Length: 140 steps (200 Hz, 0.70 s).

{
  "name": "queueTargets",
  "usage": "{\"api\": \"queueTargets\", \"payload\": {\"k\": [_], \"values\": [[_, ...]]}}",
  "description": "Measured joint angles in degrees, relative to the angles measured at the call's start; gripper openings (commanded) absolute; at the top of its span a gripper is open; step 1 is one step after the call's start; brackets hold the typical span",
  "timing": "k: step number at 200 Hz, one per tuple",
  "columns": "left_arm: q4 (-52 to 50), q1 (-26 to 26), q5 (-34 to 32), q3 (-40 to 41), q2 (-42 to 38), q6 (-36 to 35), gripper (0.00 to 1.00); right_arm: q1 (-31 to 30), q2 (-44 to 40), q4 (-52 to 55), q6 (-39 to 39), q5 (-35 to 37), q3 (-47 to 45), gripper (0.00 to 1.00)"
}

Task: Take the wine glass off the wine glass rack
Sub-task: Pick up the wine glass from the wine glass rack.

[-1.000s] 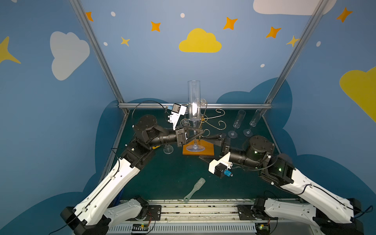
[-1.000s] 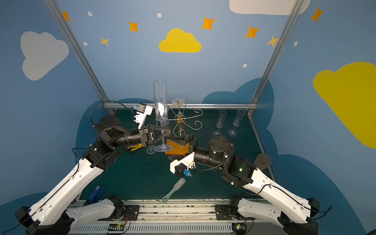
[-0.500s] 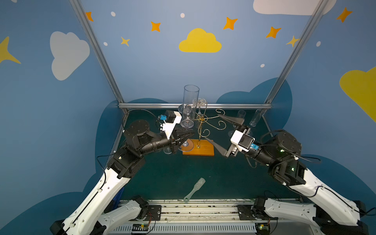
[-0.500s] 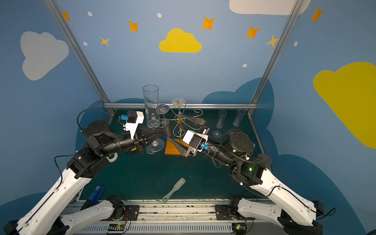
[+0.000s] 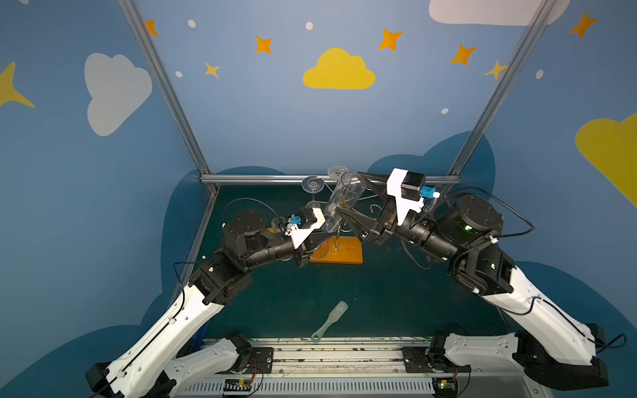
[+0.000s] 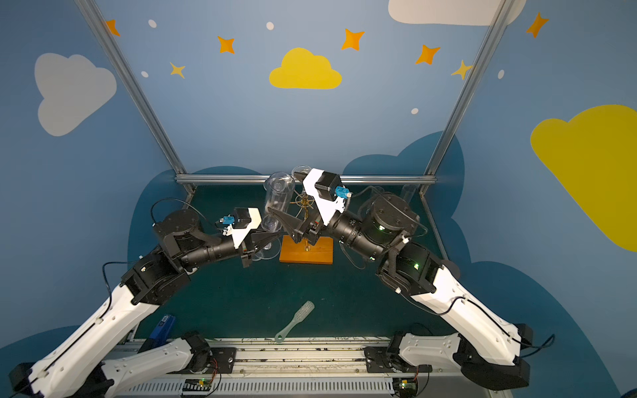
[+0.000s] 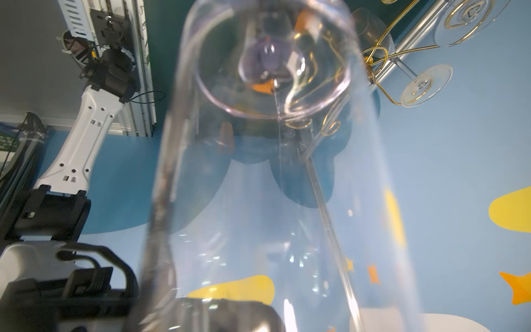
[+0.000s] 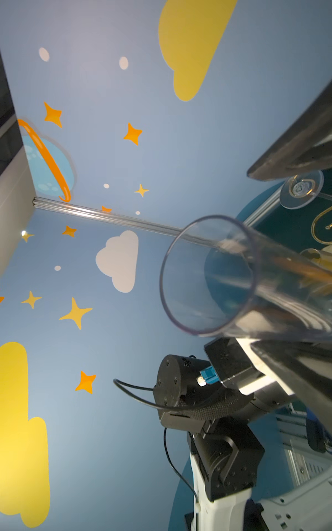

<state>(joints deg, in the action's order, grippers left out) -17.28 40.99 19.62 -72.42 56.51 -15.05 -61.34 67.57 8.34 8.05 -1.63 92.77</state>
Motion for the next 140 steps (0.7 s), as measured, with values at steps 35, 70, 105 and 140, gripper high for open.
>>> {"api": "queueTargets", "payload": {"k": [35,70,105,140], "values": [[-0.11,3.13,-3.93,0.00,0.31,-4.00,0.03,0.00,0.70,2.91,-2.82,-1.22,1.44,0.78],[-0.26,5.03,-5.62,0.00,1.16,-6.58,0.03,0.52,-0.15,3.04,-4.94,-4.17,0.42,0.65],[-0.09,5.66,-7.34,0.00,1.40,-7.61,0.03,1.38,-1.11,3.06,-7.02,-5.18,-0.61,0.58],[0.11,6.10,-8.48,0.00,1.62,-7.78,0.03,1.95,-2.10,2.69,-8.28,-5.88,-1.88,0.49]]}}
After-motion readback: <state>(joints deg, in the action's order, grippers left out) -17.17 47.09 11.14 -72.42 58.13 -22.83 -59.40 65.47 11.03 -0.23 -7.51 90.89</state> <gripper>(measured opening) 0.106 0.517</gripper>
